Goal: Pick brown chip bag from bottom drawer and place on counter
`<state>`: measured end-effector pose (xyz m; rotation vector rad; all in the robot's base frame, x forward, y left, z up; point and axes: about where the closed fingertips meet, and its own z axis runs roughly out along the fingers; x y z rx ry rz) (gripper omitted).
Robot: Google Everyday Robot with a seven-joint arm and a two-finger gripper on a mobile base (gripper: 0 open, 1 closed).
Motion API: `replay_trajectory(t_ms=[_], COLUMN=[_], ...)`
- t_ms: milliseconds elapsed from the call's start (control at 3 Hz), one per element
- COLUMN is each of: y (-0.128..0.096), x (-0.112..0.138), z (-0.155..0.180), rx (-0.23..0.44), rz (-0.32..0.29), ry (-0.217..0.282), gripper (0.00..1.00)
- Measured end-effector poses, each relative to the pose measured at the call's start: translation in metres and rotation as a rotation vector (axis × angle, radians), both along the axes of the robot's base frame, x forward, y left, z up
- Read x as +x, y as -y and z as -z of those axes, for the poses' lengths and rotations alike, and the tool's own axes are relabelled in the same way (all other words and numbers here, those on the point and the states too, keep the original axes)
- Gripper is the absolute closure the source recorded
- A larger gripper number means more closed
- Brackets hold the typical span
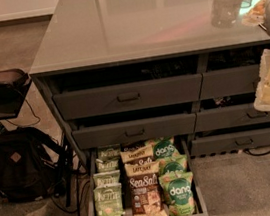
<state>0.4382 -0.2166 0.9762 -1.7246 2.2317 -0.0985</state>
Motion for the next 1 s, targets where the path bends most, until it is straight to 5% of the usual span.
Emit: replay_trajectory(t_ms=[667, 1000], y=[-0.017, -0.062], x=[-0.006, -0.021], z=[0.030, 0.094], rx=[0.035, 0.172], rz=[-0.060, -0.203], ry=[-0.003, -0.014], gripper=[0.00, 0.00])
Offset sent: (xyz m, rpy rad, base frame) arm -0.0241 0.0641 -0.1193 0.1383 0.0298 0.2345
